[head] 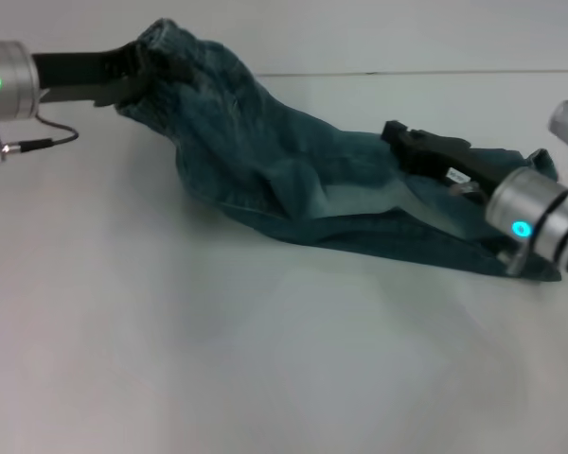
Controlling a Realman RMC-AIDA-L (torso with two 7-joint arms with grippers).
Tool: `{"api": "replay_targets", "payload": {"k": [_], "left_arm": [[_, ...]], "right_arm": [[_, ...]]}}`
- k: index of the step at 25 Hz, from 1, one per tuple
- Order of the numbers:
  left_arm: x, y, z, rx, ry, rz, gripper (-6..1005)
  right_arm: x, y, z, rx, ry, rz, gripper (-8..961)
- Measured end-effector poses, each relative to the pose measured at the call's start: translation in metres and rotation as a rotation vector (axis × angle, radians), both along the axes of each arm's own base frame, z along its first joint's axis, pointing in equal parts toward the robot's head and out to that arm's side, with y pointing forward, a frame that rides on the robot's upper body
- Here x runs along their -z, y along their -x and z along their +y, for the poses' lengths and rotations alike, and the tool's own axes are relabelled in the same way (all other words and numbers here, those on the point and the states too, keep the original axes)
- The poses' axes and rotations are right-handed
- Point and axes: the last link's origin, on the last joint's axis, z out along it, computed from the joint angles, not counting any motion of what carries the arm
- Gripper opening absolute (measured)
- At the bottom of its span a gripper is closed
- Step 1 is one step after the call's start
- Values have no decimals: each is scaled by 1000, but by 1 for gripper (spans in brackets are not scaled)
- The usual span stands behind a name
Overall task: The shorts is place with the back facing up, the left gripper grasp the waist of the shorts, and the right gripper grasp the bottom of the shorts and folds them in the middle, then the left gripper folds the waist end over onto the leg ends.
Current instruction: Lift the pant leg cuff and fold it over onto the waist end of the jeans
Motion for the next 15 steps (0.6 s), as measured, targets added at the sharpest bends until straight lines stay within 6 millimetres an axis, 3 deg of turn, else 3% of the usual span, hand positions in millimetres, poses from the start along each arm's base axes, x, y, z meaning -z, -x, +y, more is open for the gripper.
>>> {"api": "replay_targets", "payload": {"k": [2,15], "left_arm": [[2,-8,2,24,16,1,167],[-7,-53,10,129,35,-35,165]], "right_arm": [[10,6,3,0,-8,-40,12],[76,67,3,-137,82,-294,33]]}}
